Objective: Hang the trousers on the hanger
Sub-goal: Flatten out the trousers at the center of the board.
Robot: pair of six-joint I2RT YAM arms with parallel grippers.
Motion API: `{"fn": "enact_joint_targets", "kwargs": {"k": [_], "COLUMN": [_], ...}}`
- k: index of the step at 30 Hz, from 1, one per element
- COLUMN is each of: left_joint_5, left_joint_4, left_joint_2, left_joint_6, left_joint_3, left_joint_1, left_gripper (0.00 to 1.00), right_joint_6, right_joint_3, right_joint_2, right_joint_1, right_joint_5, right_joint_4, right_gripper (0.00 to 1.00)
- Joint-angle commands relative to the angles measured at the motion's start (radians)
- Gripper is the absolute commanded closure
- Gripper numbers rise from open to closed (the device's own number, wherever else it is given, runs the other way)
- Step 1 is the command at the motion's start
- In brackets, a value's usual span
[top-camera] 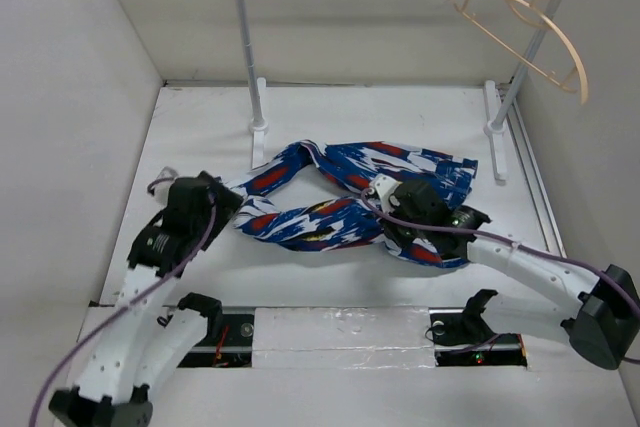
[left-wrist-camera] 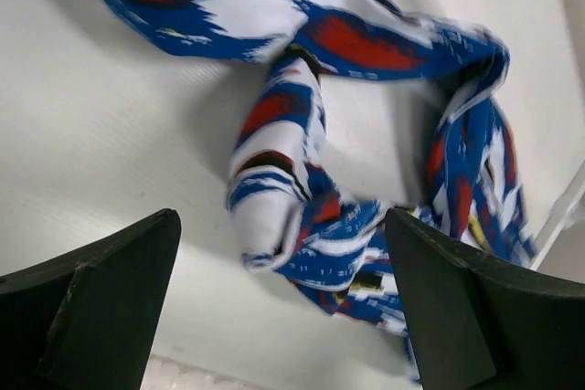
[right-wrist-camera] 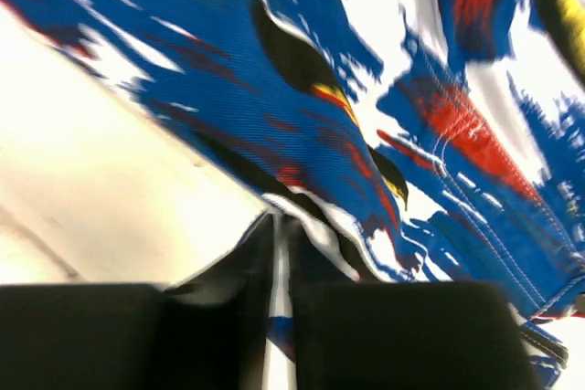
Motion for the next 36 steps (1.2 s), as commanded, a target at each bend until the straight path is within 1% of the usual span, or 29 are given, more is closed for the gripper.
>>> {"fn": "enact_joint_targets", "kwargs": {"k": [1, 2, 3, 5, 6, 8, 9, 12, 13, 14, 16, 17, 18, 19, 20, 21, 23, 24, 25, 27, 28, 29, 30, 31, 32, 33, 34, 35, 36], "left_joint_5": [-0.025, -0.014, 0.004, -0.003, -0.036, -0.081, -0.101, -0.084, -0.093, -0.106, -0.133, -0.124, -0.105, -0.062, -0.039, -0.032, -0.029, -0.04, -0.043, -0.049, -0.055, -0.055, -0.055, -0.052, -0.055, -0.06, -0.058, -0.058, -0.057], "left_joint_4": [0.116, 0.192, 0.228, 0.26, 0.263, 0.278, 0.3, 0.395, 0.41, 0.43, 0.464, 0.484, 0.493, 0.507, 0.557, 0.558, 0.604, 0.61, 0.616, 0.631, 0.634, 0.634, 0.636, 0.641, 0.639, 0.639, 0.639, 0.628, 0.622], "left_joint_2": [-0.123, -0.146, -0.163, -0.164, -0.144, -0.055, -0.018, 0.134, 0.209, 0.241, 0.33, 0.356, 0.381, 0.421, 0.439, 0.439, 0.446, 0.446, 0.442, 0.442, 0.452, 0.452, 0.458, 0.47, 0.478, 0.485, 0.496, 0.496, 0.499], "left_joint_6": [-0.173, -0.172, -0.169, -0.155, -0.144, -0.112, -0.104, -0.083, -0.09, -0.101, -0.098, -0.091, -0.08, -0.063, -0.048, -0.048, -0.02, -0.011, -0.003, 0.027, 0.04, 0.046, 0.052, 0.061, 0.069, 0.087, 0.098, 0.107, 0.124], "left_joint_3": [-0.175, -0.242, -0.267, -0.29, -0.285, -0.275, -0.272, -0.246, -0.235, -0.209, -0.19, -0.178, -0.177, -0.183, -0.221, -0.221, -0.245, -0.247, -0.244, -0.229, -0.209, -0.2, -0.19, -0.181, -0.164, -0.157, -0.146, -0.123, -0.109], "left_joint_1": [0.1, 0.144, 0.162, 0.197, 0.197, 0.209, 0.209, 0.22, 0.22, 0.22, 0.229, 0.247, 0.272, 0.324, 0.367, 0.367, 0.392, 0.392, 0.392, 0.392, 0.392, 0.392, 0.392, 0.392, 0.392, 0.392, 0.392, 0.392, 0.392], "left_gripper": [0.1, 0.1, 0.1, 0.1, 0.1, 0.09, 0.06, 0.05, 0.05, 0.05, 0.05, 0.05, 0.05, 0.06, 0.07, 0.07, 0.1, 0.15, 0.17, 0.23, 0.32, 0.32, 0.38, 0.44, 0.62, 0.73, 0.82, 0.95, 0.99], "right_joint_6": [-0.059, -0.085, -0.096, -0.125, -0.13, -0.139, -0.139, -0.148, -0.148, -0.148, -0.15, -0.153, -0.153, -0.159, -0.179, -0.179, -0.197, -0.2, -0.206, -0.21, -0.208, -0.208, -0.203, -0.194, -0.182, -0.173, -0.167, -0.171, -0.179], "right_joint_3": [0.132, 0.158, 0.206, 0.256, 0.304, 0.355, 0.384, 0.514, 0.578, 0.602, 0.646, 0.689, 0.712, 0.746, 0.822, 0.823, 0.859, 0.891, 0.909, 0.941, 1.023, 1.024, 1.048, 1.083, 1.091, 1.093, 1.1, 1.105, 1.102], "right_joint_2": [-0.023, -0.018, -0.011, 0.016, 0.028, 0.077, 0.104, 0.241, 0.278, 0.345, 0.414, 0.448, 0.521, 0.563, 0.633, 0.664, 0.724, 0.75, 0.804, 0.859, 0.919, 0.948, 0.973, 0.988, 1.009, 1.007, 0.999, 0.972, 0.941], "right_joint_1": [0.059, 0.071, 0.085, 0.138, 0.162, 0.233, 0.254, 0.326, 0.343, 0.361, 0.386, 0.386, 0.395, 0.395, 0.395, 0.395, 0.395, 0.395, 0.395, 0.395, 0.395, 0.395, 0.395, 0.395, 0.395, 0.395, 0.395, 0.395, 0.404], "right_joint_5": [0.02, 0.015, 0.012, -0.021, -0.029, -0.057, -0.061, -0.115, -0.121, -0.114, -0.118, -0.133, -0.141, -0.152, -0.135, -0.135, -0.123, -0.121, -0.127, -0.135, -0.126, -0.112, -0.098, -0.083, -0.068, -0.072, -0.086, -0.125, -0.152], "right_joint_4": [-0.048, -0.072, -0.083, -0.102, -0.097, -0.059, -0.045, 0.007, 0.018, 0.071, 0.121, 0.154, 0.164, 0.164, 0.176, 0.176, 0.2, 0.21, 0.22, 0.248, 0.236, 0.228, 0.228, 0.23, 0.243, 0.256, 0.254, 0.219, 0.201], "right_gripper": [0.8, 0.72, 0.56, 0.43, 0.35, 0.29, 0.25, 0.19, 0.17, 0.15, 0.11, 0.1, 0.1, 0.1, 0.09, 0.09, 0.09, 0.09, 0.09, 0.09, 0.1, 0.1, 0.12, 0.16, 0.25, 0.64, 0.9, 1.0, 1.0]}}
